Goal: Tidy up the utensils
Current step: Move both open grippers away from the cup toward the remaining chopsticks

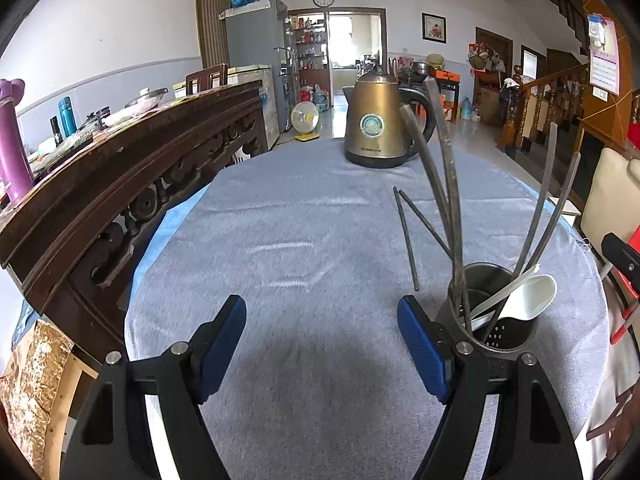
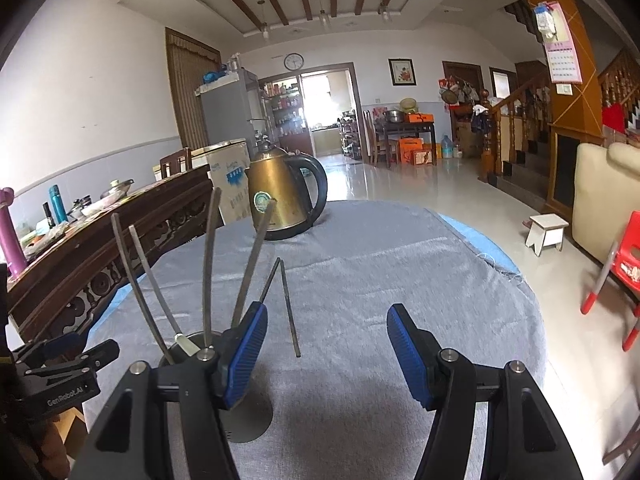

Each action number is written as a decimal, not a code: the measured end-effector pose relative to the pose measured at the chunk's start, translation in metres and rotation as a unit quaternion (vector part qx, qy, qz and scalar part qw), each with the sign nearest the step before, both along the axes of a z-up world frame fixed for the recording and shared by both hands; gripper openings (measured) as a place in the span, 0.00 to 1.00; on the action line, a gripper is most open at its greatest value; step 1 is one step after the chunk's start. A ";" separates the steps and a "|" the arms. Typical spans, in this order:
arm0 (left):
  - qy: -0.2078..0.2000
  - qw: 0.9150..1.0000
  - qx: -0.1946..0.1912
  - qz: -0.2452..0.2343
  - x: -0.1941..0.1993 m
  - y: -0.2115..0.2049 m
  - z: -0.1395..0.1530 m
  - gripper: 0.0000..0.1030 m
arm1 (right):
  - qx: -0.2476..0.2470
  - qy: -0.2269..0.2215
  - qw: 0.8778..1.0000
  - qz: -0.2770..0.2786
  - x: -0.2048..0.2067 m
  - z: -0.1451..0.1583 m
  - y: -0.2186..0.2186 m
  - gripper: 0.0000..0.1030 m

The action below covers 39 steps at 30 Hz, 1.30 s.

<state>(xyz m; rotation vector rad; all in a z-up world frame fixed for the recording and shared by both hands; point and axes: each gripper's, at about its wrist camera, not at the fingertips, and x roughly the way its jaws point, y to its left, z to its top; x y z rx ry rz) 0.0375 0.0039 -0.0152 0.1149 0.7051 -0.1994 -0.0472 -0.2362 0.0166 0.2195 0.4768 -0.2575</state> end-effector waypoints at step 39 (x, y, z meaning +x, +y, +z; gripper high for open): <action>0.141 0.987 0.024 0.077 0.063 0.031 -0.062 0.76 | 0.166 0.140 0.975 -0.035 0.040 -0.074 -0.060 0.64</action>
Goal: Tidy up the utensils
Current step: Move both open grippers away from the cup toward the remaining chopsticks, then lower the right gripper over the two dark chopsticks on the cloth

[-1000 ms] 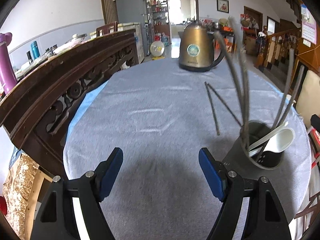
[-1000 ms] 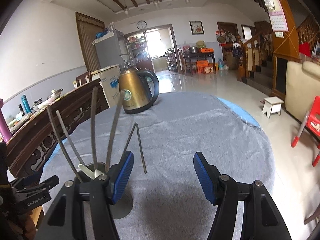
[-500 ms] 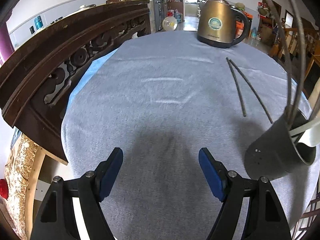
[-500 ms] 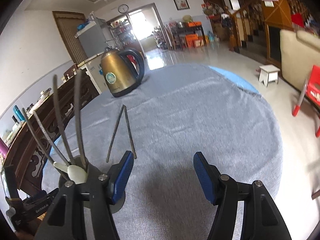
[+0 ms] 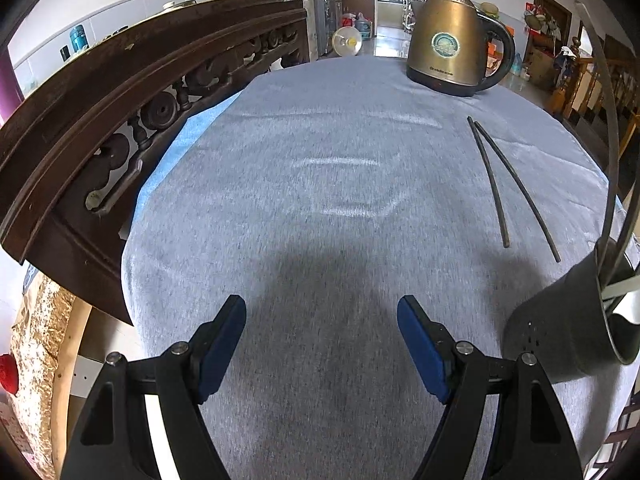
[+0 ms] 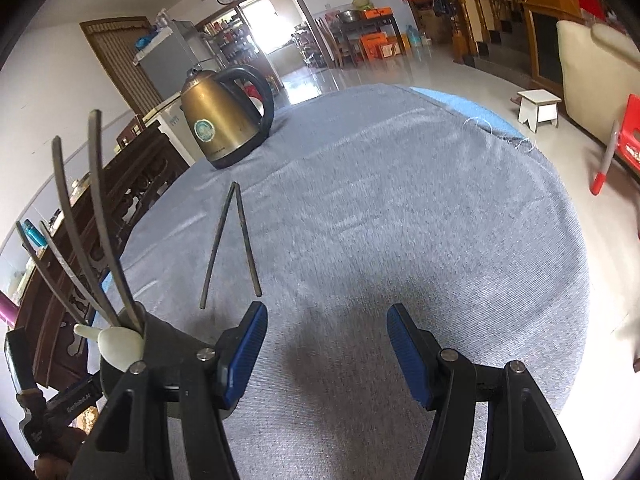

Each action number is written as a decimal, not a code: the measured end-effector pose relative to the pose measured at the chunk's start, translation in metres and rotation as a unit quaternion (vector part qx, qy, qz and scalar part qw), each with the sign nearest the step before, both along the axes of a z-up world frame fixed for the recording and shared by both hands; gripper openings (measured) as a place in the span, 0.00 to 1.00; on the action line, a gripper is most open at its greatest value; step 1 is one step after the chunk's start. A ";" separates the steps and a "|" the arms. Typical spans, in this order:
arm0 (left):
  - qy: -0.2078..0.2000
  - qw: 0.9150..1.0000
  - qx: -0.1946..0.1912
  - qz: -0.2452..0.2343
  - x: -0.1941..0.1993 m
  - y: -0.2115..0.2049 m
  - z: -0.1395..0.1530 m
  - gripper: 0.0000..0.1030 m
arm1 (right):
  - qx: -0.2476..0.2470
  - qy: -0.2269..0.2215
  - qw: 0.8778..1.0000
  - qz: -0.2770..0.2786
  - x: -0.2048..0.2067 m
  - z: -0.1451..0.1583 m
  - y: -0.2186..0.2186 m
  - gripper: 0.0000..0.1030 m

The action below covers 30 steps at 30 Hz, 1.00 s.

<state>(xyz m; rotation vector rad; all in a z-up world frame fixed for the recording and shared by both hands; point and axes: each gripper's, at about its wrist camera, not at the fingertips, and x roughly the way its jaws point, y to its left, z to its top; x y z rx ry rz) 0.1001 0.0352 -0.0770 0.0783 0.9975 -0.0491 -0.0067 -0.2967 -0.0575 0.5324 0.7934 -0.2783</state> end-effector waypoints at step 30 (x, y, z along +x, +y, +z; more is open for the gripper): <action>0.001 0.999 -0.028 -0.030 0.108 -0.037 0.006 0.76 | 0.058 0.018 0.993 0.102 0.150 -0.026 -0.028 0.51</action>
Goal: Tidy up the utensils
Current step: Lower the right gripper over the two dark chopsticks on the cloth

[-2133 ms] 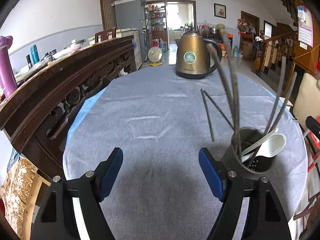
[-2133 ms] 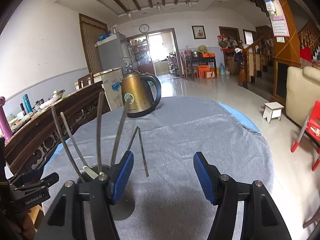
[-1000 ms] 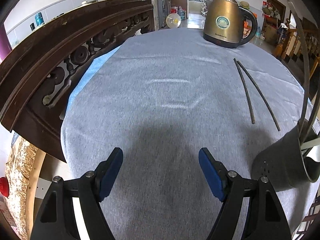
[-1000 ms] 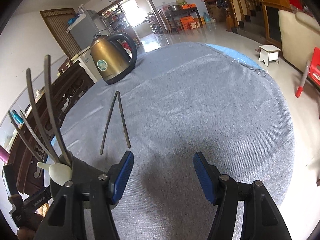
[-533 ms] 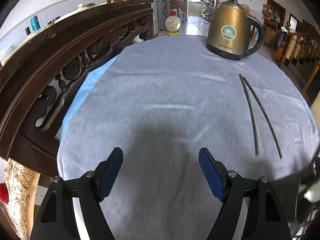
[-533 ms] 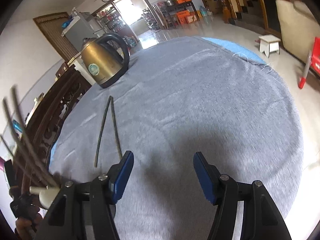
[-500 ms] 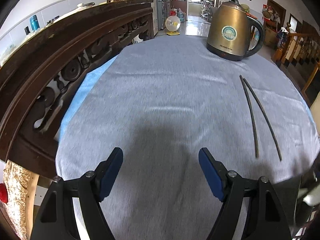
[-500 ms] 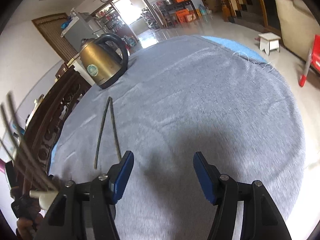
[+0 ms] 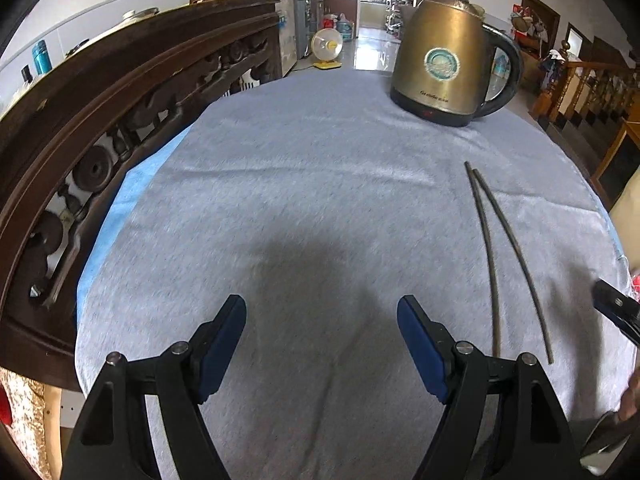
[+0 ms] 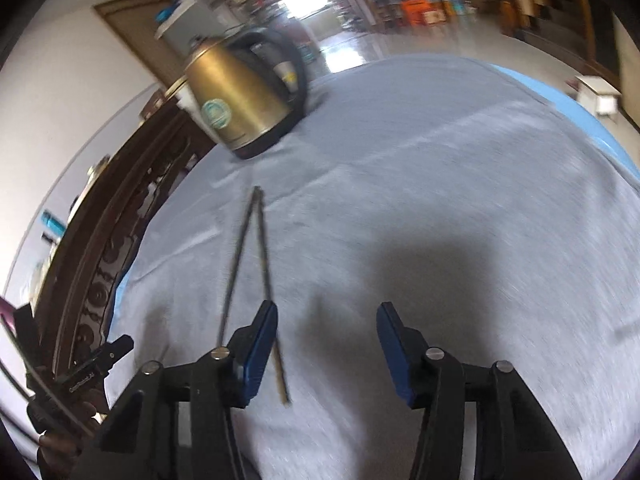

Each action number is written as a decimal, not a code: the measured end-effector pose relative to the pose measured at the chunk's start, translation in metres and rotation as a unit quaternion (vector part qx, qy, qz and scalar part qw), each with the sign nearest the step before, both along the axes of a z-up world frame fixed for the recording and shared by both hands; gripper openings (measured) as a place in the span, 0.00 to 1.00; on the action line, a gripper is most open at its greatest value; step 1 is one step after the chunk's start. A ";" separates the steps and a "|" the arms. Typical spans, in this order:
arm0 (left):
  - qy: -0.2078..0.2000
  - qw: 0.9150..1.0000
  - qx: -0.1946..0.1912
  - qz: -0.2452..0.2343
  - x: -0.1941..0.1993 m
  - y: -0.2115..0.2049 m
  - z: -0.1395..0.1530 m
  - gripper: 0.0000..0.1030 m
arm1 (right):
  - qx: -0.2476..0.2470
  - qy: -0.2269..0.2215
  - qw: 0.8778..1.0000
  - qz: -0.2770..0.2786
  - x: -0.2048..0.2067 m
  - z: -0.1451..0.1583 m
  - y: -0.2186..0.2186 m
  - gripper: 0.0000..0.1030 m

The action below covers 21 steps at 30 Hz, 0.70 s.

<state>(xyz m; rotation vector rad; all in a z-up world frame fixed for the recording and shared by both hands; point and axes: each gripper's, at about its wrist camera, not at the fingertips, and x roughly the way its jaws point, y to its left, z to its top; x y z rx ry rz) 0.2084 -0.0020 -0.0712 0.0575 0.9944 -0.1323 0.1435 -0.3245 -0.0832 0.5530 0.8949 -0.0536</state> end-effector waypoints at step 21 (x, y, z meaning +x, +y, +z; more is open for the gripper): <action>-0.004 1.000 -0.003 -0.026 0.032 -0.021 -0.006 0.76 | -0.072 0.067 0.992 0.079 0.167 -0.030 0.048 0.17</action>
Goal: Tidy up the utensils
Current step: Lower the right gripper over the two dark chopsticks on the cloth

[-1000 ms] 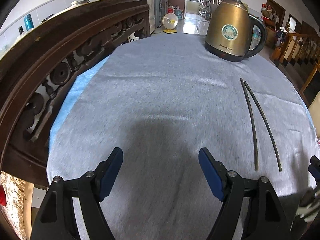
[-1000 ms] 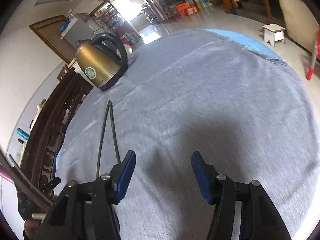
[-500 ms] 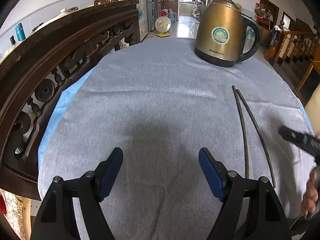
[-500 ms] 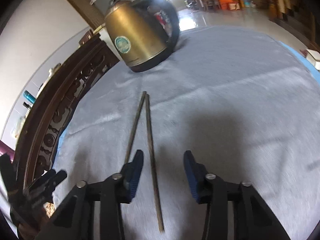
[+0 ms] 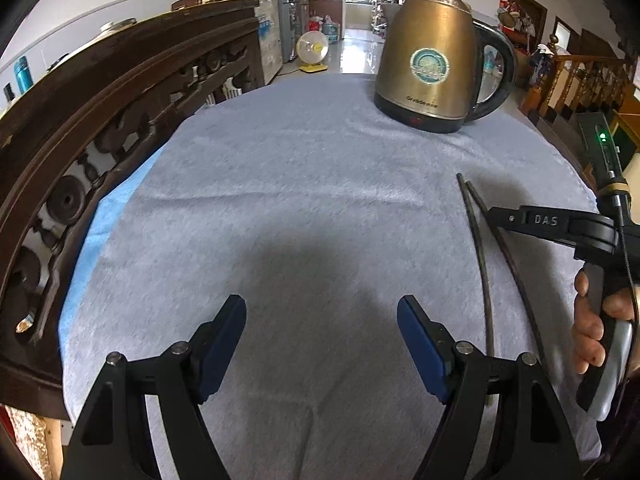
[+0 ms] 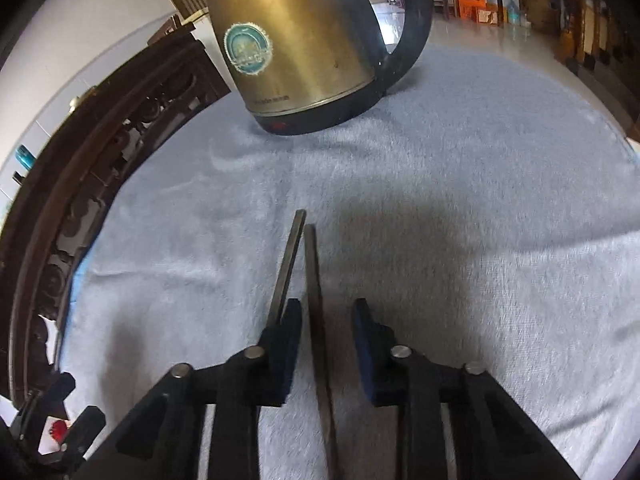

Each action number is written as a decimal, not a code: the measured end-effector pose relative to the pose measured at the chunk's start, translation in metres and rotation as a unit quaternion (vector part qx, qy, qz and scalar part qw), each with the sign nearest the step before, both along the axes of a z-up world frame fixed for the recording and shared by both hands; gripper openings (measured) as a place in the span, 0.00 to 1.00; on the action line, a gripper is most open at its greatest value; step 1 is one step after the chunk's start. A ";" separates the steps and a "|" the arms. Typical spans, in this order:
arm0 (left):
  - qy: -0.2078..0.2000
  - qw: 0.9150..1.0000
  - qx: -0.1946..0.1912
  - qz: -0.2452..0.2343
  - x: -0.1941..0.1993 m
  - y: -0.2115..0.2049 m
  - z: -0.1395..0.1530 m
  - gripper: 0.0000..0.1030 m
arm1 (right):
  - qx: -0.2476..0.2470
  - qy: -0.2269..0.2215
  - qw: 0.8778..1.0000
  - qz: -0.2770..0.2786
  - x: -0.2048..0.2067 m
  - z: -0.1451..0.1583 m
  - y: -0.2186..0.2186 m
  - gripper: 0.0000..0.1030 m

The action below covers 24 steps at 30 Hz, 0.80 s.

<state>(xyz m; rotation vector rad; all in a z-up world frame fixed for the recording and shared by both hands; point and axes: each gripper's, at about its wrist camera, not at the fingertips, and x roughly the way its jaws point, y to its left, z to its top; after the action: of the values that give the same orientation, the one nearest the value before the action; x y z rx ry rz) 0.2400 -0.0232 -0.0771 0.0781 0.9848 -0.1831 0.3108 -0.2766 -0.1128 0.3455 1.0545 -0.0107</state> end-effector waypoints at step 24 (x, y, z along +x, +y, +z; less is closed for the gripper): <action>0.037 0.989 -0.064 -0.126 0.070 -0.109 -0.040 0.45 | 0.083 0.014 0.996 -0.014 -0.050 -0.007 -0.055 0.04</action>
<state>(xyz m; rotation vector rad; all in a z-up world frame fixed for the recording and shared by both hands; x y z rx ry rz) 0.3100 -0.1320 -0.1170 0.0790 1.0344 -0.4829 0.2603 -0.3317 -0.1200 0.5111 1.0809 0.0482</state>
